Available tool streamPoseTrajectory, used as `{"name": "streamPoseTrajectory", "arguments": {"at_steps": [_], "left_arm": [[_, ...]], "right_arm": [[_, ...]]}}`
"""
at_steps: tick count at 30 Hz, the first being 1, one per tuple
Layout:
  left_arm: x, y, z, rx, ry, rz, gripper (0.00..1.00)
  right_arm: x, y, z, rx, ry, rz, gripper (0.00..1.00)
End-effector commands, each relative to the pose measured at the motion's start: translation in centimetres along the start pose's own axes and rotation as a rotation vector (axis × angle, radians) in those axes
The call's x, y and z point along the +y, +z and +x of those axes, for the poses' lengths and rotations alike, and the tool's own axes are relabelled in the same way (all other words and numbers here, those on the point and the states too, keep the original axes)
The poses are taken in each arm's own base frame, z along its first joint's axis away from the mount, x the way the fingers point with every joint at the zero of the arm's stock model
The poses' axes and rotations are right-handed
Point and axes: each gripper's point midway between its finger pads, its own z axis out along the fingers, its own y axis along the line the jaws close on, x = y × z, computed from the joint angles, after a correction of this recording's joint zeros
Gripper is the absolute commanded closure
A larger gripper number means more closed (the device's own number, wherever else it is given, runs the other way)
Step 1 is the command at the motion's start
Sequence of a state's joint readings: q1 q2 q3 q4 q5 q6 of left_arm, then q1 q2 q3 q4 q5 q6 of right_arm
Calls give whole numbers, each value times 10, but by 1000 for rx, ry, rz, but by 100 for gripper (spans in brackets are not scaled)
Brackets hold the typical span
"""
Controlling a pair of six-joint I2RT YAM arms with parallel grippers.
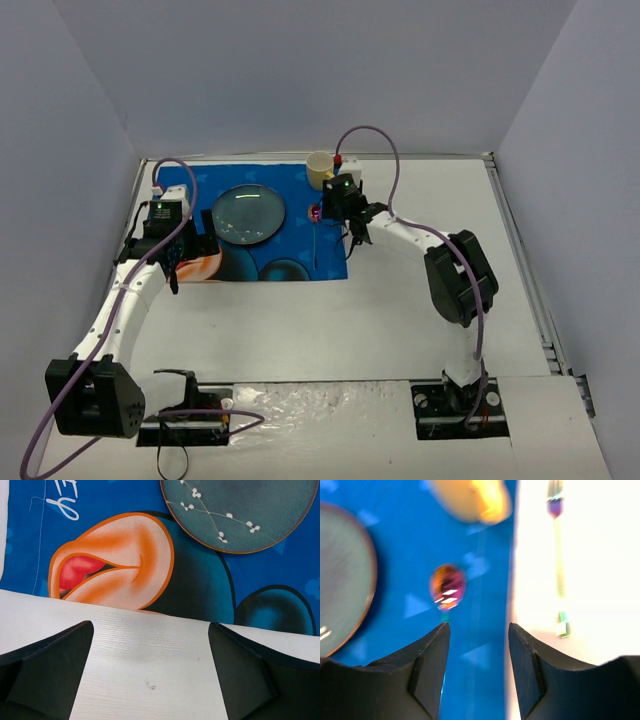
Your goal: Set the dinner table for one person
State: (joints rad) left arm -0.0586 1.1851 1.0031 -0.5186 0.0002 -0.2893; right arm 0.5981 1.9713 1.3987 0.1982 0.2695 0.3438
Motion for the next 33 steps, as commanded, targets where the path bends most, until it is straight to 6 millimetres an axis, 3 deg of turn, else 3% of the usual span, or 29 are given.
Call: {"name": "streamPoseTrajectory", "arguments": {"at_steps": [1, 4, 12, 18, 33], "left_arm": [[-4, -12, -28, -95, -14, 19, 3], [-4, -11, -27, -91, -14, 18, 3], [-3, -8, -25, -81, -10, 13, 3], [-3, -6, -24, -73, -9, 11, 3], [-3, -6, -23, -71, -8, 8, 3]], "right_arm": [[-35, 3, -26, -26, -48, -30, 53], [-57, 22, -21, 2, -63, -21, 55], [-83, 72, -12, 37, -47, 15, 57], [-92, 98, -3, 54, -56, 32, 60], [-103, 137, 12, 92, -84, 51, 70]]}}
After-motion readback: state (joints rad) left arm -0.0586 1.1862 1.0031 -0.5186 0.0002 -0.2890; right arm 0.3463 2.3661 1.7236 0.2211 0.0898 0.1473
